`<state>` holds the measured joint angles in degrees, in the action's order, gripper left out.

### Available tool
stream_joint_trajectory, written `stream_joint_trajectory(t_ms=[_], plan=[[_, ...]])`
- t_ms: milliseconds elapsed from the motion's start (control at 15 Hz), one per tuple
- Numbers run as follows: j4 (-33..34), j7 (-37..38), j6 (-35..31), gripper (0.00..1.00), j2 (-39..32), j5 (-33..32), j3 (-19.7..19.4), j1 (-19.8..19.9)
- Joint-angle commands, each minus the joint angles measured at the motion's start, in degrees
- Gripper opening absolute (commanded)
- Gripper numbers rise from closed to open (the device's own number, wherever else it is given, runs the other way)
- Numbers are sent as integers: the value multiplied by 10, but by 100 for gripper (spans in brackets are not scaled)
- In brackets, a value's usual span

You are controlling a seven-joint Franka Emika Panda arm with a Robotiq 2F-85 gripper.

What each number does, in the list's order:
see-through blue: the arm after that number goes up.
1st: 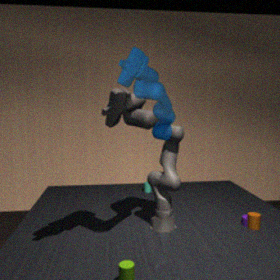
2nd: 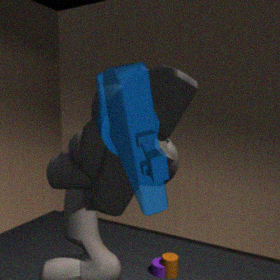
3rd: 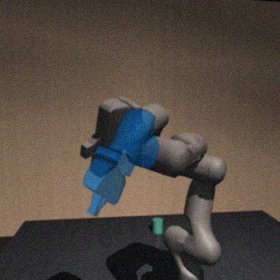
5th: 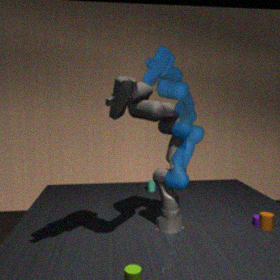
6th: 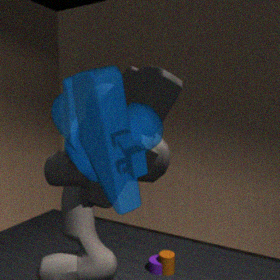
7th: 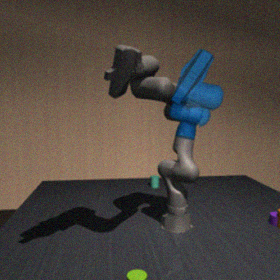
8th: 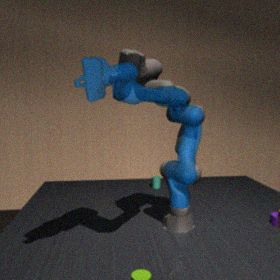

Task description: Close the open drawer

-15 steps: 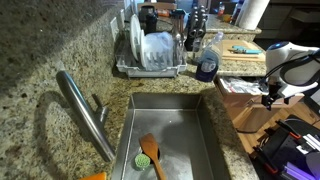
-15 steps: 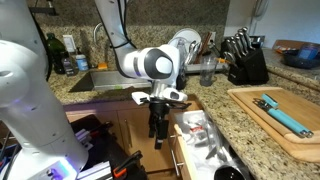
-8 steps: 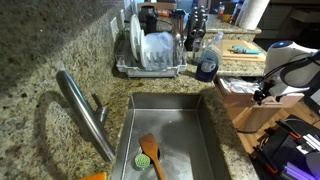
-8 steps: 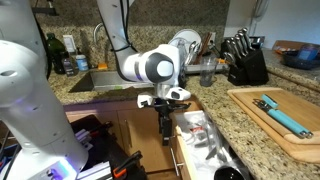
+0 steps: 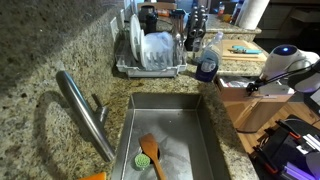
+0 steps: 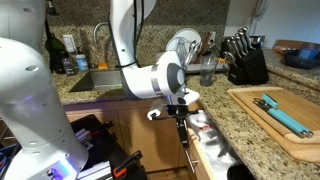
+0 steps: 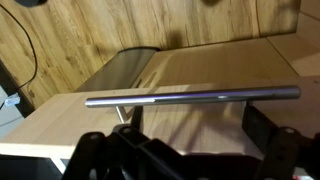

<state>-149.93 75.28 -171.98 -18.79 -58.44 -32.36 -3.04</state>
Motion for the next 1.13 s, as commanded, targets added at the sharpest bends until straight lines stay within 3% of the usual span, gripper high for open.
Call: stream_joint_trajectory(t_ms=[0, 333, 400, 467, 600, 667, 1000, 1067], plan=[[95, 156, -52, 100, -87, -100, -116, -111], [196, 379, -46, 100, -157, -201, -231, -238], [130, 299, 4, 100, -126, -133, -174, -198], [137, 321, -30, 100, -130, -167, -195, -215], [135, 319, -5, 100, -135, -143, -182, -214], [100, 243, -5, 100, -105, -119, -151, -183], [12, 69, -16, 100, -27, -81, -90, -122], [58, 148, -15, 100, -88, -100, -119, -164]])
